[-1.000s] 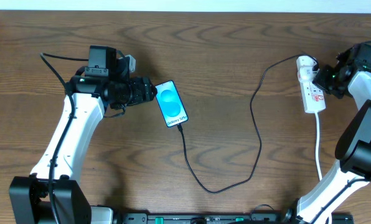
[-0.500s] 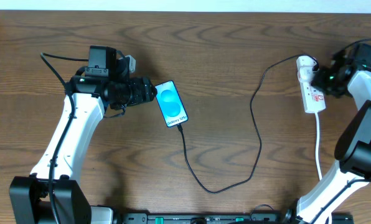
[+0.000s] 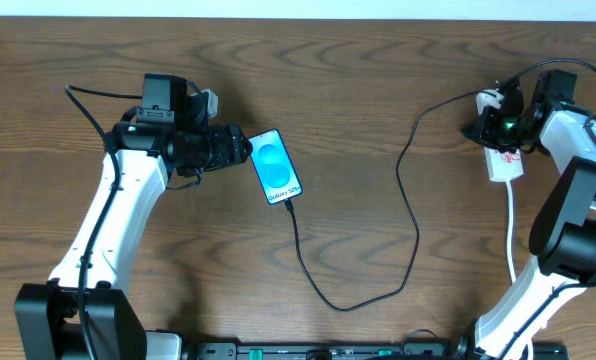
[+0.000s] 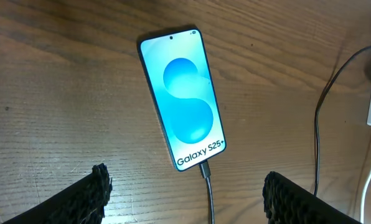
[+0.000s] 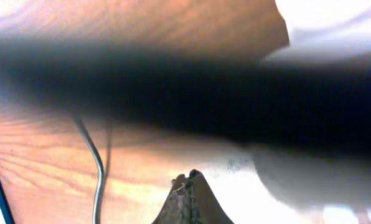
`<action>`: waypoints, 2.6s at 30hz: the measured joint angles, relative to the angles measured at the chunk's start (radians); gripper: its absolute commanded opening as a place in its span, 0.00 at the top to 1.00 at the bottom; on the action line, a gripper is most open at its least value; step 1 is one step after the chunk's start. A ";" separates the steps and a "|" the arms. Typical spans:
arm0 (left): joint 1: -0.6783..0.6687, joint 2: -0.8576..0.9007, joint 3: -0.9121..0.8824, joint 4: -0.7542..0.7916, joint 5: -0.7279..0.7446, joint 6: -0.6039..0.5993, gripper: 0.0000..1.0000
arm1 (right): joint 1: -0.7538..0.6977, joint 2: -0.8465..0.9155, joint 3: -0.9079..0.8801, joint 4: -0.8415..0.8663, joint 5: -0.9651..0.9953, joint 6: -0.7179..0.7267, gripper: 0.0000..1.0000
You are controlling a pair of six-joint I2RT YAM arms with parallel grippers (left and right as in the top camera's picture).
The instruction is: Plug charger to phone and switch on socket
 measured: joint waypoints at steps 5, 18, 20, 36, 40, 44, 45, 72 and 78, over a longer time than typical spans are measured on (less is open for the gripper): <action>0.000 0.000 0.000 -0.002 0.000 0.000 0.20 | 0.016 -0.153 -0.027 -0.109 0.152 0.014 0.99; 0.000 0.000 0.000 -0.059 0.000 0.042 0.20 | 0.090 -0.782 -0.024 -0.451 0.313 0.026 0.11; 0.000 0.000 0.000 -0.074 0.000 0.059 0.20 | 0.111 -0.844 -0.024 -0.500 0.324 0.024 0.01; 0.000 0.000 0.000 -0.106 0.000 0.086 0.02 | 0.130 -0.996 -0.024 -0.665 0.340 0.019 0.01; 0.000 0.000 0.000 -0.106 0.000 0.086 0.02 | 0.130 -0.996 -0.024 -0.665 0.340 0.019 0.01; 0.000 0.000 0.000 -0.106 0.000 0.086 0.02 | 0.130 -0.996 -0.024 -0.665 0.340 0.019 0.01; 0.000 0.000 0.000 -0.106 0.000 0.086 0.02 | 0.130 -0.996 -0.024 -0.665 0.340 0.019 0.01; 0.000 -0.295 -0.003 -0.105 -0.062 0.086 0.02 | 0.130 -0.996 -0.024 -0.665 0.340 0.019 0.01; 0.000 -0.646 -0.003 -0.105 -0.188 0.086 0.02 | 0.130 -0.996 -0.024 -0.666 0.343 0.019 0.01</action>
